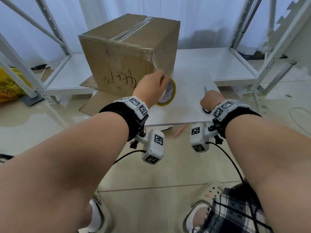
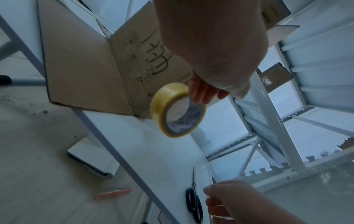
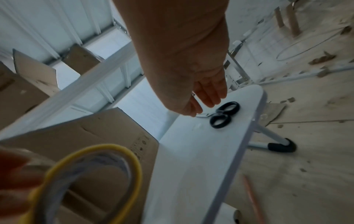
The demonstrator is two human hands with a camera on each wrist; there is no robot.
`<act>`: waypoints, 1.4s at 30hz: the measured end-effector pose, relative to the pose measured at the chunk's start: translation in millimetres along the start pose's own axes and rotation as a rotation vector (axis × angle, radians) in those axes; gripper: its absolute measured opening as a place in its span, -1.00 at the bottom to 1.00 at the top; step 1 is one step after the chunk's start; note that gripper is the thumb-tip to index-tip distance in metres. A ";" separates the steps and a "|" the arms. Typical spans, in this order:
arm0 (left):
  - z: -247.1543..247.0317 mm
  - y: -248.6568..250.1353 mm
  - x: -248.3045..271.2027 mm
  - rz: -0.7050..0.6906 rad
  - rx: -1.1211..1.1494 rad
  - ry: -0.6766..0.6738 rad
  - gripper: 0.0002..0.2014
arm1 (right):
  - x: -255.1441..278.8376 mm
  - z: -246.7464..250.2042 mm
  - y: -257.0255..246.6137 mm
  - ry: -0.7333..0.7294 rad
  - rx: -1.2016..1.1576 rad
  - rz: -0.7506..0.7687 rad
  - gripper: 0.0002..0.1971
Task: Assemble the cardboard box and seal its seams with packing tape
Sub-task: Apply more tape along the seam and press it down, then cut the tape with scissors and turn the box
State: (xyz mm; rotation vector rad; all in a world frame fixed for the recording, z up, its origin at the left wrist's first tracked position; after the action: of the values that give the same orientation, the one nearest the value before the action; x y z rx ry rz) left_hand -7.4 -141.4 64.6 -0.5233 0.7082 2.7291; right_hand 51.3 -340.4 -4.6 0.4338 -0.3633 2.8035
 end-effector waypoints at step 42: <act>-28.4 -17.4 36.5 0.507 0.459 0.211 -0.60 | -25.4 -39.0 16.2 0.090 -0.327 -0.062 -0.59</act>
State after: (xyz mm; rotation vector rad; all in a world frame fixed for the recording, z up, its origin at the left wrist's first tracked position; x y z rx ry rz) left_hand -26.4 -135.1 19.4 -0.5856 1.6686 2.8139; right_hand 59.5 -350.3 -52.2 0.2400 -0.7582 2.6248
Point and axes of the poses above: each hand's wrist, its own x-axis away from the middle knuckle, its own z-axis out of the back of the hand, y = z × x, the point moved 6 cm from there along -x, towards the middle knuckle, and after that the axes turned 12 degrees about -z, right-handed, at the moved point
